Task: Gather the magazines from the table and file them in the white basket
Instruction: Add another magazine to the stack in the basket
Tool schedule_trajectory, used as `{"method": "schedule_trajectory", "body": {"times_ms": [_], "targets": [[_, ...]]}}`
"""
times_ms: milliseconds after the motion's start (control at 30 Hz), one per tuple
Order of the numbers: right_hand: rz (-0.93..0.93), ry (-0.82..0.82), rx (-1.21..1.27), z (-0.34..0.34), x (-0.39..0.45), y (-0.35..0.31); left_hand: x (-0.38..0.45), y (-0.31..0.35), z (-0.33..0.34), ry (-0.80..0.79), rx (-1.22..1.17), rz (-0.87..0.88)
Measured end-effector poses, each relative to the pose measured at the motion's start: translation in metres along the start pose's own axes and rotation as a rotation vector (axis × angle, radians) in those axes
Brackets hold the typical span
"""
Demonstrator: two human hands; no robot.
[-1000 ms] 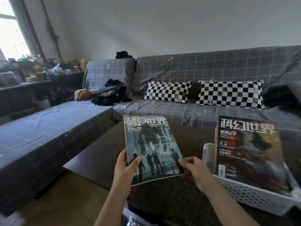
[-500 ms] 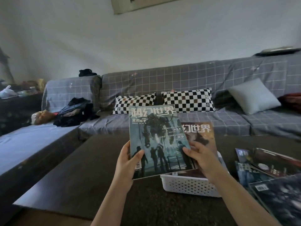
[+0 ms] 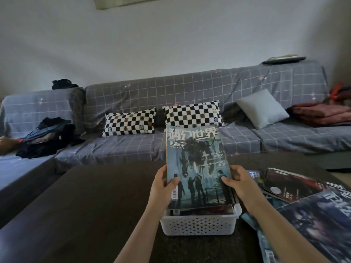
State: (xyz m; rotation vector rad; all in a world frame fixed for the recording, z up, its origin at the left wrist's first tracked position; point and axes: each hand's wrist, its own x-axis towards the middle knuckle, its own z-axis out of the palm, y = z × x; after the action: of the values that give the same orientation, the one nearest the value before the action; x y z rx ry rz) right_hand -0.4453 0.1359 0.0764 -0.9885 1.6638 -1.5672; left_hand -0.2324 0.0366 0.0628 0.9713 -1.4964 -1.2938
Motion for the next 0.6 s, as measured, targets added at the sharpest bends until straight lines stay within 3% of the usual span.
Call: {"method": "schedule_trajectory", "body": {"times_ms": [367,467,600], "targets": [[0.007,0.042,-0.633,-0.001,0.005,0.038,0.000,-0.031,0.008,0.100,0.560,-0.034],[-0.010,0.019,-0.698,-0.003,0.006,0.042,-0.002,-0.036,-0.001,0.063,0.624,-0.013],[0.032,0.007,-0.600,0.003,0.026,0.036,0.020,-0.028,0.005,-0.026,0.612,-0.017]]}}
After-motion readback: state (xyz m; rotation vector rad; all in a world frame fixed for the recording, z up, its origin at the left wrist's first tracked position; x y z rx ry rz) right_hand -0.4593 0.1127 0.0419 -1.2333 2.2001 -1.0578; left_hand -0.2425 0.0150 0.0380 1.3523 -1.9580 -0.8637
